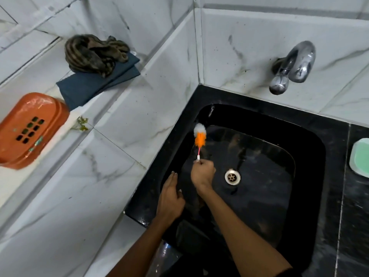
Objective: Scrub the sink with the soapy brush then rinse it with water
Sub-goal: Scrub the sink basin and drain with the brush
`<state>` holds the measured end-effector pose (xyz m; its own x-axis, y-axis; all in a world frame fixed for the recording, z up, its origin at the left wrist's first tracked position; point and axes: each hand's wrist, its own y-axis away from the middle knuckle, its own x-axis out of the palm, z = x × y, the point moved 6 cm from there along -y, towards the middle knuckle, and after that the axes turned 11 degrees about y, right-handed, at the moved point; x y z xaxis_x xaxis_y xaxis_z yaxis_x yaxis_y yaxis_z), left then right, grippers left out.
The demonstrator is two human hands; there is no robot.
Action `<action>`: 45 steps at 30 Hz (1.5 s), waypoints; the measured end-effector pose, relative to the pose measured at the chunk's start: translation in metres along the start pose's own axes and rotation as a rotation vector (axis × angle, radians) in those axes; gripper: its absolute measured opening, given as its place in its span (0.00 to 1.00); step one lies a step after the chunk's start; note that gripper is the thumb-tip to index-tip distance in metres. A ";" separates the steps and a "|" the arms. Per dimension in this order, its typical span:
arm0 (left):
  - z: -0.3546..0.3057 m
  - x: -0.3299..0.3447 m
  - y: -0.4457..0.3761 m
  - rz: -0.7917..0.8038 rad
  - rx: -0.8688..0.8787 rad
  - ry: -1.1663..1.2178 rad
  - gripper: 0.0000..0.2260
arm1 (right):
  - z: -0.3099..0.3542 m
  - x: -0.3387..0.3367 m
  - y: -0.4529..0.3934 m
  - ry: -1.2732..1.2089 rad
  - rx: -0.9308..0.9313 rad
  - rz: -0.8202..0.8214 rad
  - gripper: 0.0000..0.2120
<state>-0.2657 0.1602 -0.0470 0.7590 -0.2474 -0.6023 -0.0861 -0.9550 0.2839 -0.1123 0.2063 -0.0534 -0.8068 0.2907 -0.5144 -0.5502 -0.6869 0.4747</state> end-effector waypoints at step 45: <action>-0.095 0.010 -0.118 0.101 0.209 -0.217 0.36 | 0.025 -0.070 -0.062 0.483 -0.253 -0.105 0.12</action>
<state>-0.1864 0.2858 -0.0158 0.5867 -0.3502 -0.7301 -0.3015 -0.9313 0.2044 -0.0275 0.2452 -0.0289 -0.5274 0.0683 -0.8469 -0.5052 -0.8266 0.2479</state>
